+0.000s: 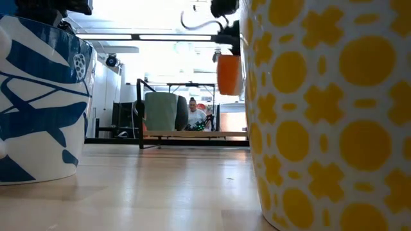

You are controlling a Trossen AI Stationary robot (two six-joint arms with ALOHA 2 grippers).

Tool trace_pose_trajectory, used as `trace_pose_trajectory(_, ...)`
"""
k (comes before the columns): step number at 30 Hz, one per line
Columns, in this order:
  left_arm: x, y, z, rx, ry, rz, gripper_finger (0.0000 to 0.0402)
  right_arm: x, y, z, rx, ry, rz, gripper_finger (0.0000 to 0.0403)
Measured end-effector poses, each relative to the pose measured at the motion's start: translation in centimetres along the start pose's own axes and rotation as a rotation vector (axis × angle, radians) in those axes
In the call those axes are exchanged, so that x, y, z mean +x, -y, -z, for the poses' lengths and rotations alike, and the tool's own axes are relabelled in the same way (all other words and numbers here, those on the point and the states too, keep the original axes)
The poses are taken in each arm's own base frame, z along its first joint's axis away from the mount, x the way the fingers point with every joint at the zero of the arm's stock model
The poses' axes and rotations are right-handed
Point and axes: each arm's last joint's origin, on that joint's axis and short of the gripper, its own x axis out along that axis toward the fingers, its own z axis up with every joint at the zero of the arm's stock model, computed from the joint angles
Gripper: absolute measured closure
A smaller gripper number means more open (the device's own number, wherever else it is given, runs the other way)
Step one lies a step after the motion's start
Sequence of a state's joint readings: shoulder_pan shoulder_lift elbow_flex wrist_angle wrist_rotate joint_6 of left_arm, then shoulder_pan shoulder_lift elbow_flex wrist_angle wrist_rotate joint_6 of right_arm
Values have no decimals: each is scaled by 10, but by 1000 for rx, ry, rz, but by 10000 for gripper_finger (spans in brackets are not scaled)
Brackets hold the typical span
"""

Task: Place coffee mugs
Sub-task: Put the orange mug on the shelf

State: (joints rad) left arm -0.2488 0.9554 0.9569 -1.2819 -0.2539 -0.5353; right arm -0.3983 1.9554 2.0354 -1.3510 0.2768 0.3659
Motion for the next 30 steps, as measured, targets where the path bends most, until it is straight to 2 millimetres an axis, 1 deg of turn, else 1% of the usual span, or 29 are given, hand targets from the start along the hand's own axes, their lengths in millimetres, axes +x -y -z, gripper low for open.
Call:
trace_pose_trajectory(3,0,0,0,-20,0,0,311,8,15,2,21,-93,-13,403)
trace_pose_trajectory(7,0,0,0,-37,0,0,311,14,17,7,11,-141,17,403)
trace_pose_trajectory(10,0,0,0,-37,0,0,311,19,13,11,-9,-151,27,403)
trace_pose_trajectory(15,0,0,0,-37,0,0,311,38,4,22,-77,-178,89,403)
trace_pose_trajectory(19,0,0,0,-37,0,0,311,56,-2,29,-109,-202,66,403)
trace_pose_trajectory(24,0,0,0,-37,0,0,311,68,-8,26,-93,-144,-2,403)
trace_pose_trajectory(30,0,0,0,-40,0,0,311,70,-16,13,-102,-16,-136,403)
